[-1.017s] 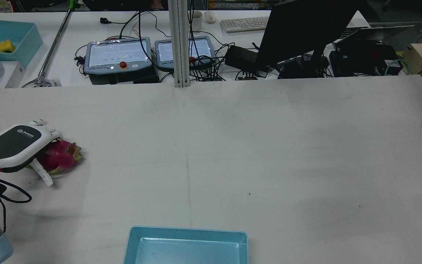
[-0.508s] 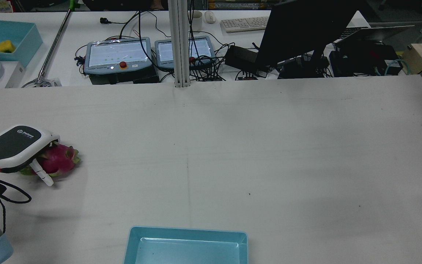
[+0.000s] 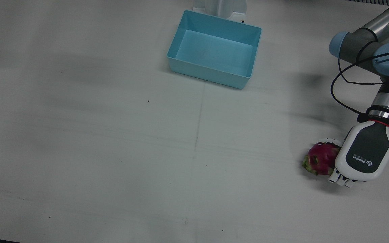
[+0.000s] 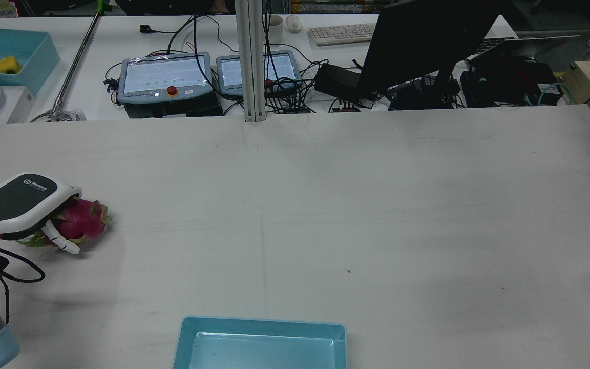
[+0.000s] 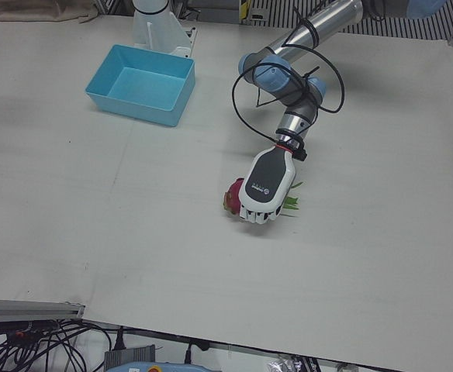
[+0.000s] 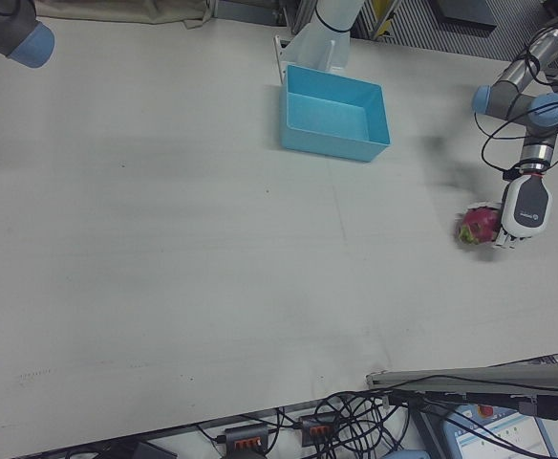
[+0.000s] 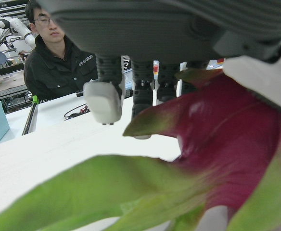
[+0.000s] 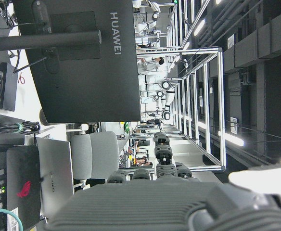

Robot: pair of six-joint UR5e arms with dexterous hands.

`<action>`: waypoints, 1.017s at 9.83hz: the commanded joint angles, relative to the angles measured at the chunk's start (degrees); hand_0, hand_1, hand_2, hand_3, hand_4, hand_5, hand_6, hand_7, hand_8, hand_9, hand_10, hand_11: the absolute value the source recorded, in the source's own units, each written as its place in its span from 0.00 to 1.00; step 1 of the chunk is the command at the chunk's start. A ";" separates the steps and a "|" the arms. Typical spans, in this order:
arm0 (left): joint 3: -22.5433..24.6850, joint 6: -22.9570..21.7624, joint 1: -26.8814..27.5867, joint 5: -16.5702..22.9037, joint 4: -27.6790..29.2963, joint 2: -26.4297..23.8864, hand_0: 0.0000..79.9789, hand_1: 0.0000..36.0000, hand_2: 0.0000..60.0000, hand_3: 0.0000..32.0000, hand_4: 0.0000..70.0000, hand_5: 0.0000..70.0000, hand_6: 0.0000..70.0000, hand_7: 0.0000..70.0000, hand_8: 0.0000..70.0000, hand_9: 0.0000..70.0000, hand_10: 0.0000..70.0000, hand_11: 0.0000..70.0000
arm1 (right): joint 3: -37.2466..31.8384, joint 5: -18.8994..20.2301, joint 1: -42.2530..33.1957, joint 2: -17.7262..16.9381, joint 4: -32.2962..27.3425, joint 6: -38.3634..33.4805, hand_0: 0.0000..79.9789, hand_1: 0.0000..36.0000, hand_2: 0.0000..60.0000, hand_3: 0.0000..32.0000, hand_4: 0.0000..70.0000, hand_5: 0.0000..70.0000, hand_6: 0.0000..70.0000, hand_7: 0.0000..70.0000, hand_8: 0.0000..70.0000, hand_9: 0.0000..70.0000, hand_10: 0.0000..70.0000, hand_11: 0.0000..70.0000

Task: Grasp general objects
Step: 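Lift the dragon fruit with the left hand and carry it over the blue tray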

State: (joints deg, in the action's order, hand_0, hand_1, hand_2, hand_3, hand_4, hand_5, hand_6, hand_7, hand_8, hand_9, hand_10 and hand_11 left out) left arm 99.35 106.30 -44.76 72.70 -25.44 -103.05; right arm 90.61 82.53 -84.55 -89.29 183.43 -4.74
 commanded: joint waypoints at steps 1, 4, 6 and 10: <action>3.63 -3.53 -0.06 0.07 -3.29 -0.75 0.50 0.19 0.71 0.00 0.39 0.83 0.79 1.00 0.75 0.81 1.00 1.00 | 0.00 0.00 0.00 0.08 0.00 0.00 0.00 0.00 0.00 0.00 0.00 0.00 0.00 0.00 0.00 0.00 0.00 0.00; 6.02 -12.22 -0.06 3.12 -8.56 -4.25 0.51 0.13 0.58 0.00 0.40 0.83 0.80 1.00 0.75 0.82 1.00 1.00 | 0.00 0.00 0.00 0.00 0.00 0.00 0.00 0.00 0.00 0.00 0.00 0.00 0.00 0.00 0.00 0.00 0.00 0.00; 6.90 -20.48 -0.24 9.37 -10.32 -7.94 0.52 0.09 0.51 0.00 0.46 0.88 0.85 1.00 0.78 0.85 1.00 1.00 | 0.00 0.00 0.00 0.00 0.00 0.00 0.00 0.00 0.00 0.00 0.00 0.00 0.00 0.00 0.00 0.00 0.00 0.00; 8.05 -33.50 -0.76 20.35 -17.00 -18.82 0.57 0.15 0.53 0.00 0.52 0.88 0.86 1.00 0.77 0.83 1.00 1.00 | 0.00 0.00 0.00 0.00 0.00 0.00 0.00 0.00 0.00 0.00 0.00 0.00 0.00 0.00 0.00 0.00 0.00 0.00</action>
State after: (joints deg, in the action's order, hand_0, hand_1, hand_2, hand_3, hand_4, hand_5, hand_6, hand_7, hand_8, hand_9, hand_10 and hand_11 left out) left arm 106.78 79.77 -45.02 86.56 -37.84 -114.20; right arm 90.62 82.53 -84.55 -89.27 183.43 -4.75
